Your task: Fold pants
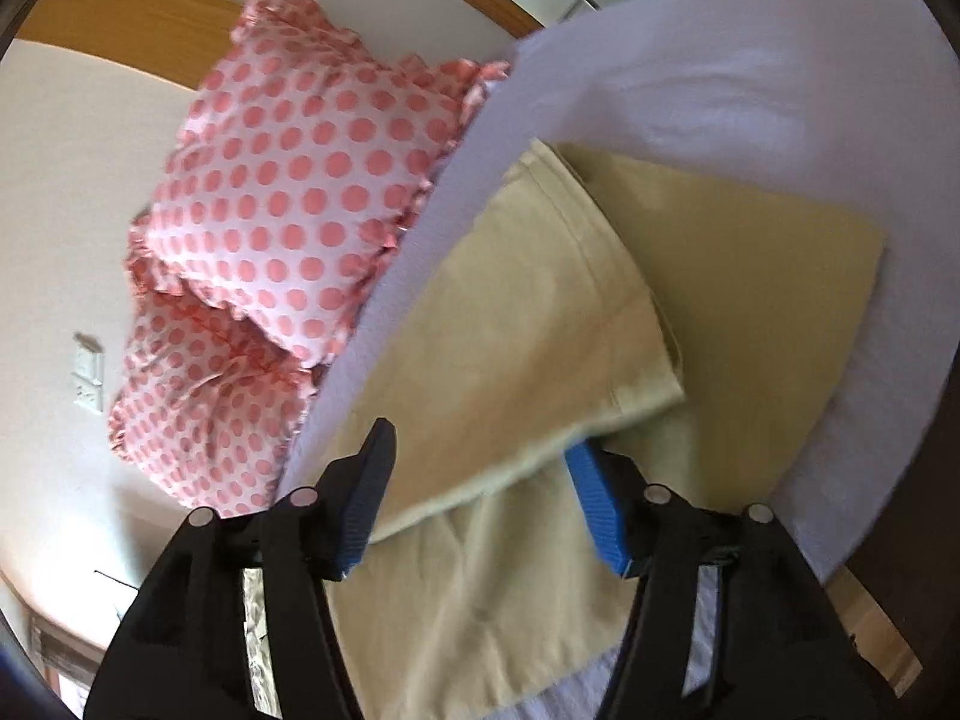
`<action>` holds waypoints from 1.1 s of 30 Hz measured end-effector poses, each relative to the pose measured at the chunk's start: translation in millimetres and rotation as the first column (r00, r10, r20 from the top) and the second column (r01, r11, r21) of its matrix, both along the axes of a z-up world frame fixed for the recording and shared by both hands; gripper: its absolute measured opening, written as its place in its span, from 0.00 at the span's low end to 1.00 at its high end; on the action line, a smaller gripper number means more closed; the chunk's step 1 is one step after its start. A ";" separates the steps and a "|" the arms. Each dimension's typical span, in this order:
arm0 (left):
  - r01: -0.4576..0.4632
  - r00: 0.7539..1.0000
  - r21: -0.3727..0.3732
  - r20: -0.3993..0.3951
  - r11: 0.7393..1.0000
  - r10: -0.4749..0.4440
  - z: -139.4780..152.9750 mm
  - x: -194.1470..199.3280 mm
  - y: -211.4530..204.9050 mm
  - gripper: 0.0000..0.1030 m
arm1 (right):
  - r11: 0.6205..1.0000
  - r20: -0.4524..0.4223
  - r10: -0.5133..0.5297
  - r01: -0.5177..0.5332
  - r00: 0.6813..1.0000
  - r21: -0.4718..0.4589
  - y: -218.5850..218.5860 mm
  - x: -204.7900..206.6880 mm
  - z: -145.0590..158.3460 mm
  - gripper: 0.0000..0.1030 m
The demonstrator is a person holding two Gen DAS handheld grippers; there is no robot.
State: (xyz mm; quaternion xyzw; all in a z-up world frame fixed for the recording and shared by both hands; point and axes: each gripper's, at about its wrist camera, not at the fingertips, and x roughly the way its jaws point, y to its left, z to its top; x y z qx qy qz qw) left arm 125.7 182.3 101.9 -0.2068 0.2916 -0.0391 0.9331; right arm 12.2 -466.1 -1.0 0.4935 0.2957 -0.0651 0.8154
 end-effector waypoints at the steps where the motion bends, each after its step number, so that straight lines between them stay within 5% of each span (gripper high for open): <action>1: -0.007 1.000 -0.015 -0.027 1.000 0.007 -3.5 9.9 4.8 0.98 | 1.000 0.001 -0.007 0.007 1.000 -0.016 -1.2 2.2 -1.8 0.20; 2: -0.020 0.998 -0.036 -0.054 0.999 0.018 -6.7 19.6 10.5 0.98 | 1.000 0.021 -0.006 0.007 1.000 -0.012 -4.3 4.7 -4.7 0.02; 7: -0.096 0.983 -0.150 -0.167 0.984 0.070 -25.2 62.5 37.0 0.98 | 0.997 0.182 -0.069 0.075 0.981 -0.024 -21.0 -24.0 12.4 0.01; 14: -0.183 0.952 -0.117 -0.267 0.976 0.146 -41.8 116.1 44.3 0.97 | 0.996 0.235 -0.071 0.080 0.969 -0.029 -27.4 -30.6 24.6 0.01; 17: -0.197 0.948 -0.106 -0.274 0.975 0.161 -42.9 139.2 43.9 0.89 | 0.997 0.234 -0.068 0.077 0.970 -0.029 -27.6 -29.7 23.0 0.01; 19: -0.183 0.944 -0.124 -0.297 0.975 0.140 -49.5 159.0 46.1 0.68 | 0.997 0.235 -0.066 0.074 0.970 -0.029 -27.9 -28.9 21.3 0.01; 21: -0.166 0.936 -0.169 -0.336 0.971 0.102 -60.0 167.8 51.7 0.05 | 0.997 0.235 -0.066 0.075 0.970 -0.030 -28.4 -28.0 18.9 0.01; 22: -0.171 0.934 -0.202 -0.346 0.964 0.093 -64.4 164.9 55.6 0.05 | 0.997 0.237 -0.065 0.074 0.969 -0.028 -28.6 -27.5 18.8 0.01; 27: -0.124 0.979 -0.194 -0.185 0.973 0.088 -35.9 60.0 59.8 0.04 | 0.995 0.258 -0.078 0.091 0.963 -0.037 -30.8 -38.7 24.3 0.01; 33: -0.136 0.987 -0.196 -0.112 0.971 0.116 -45.0 -105.4 62.2 0.04 | 0.987 0.224 -0.132 0.148 0.966 -0.058 -39.7 -68.3 18.4 0.02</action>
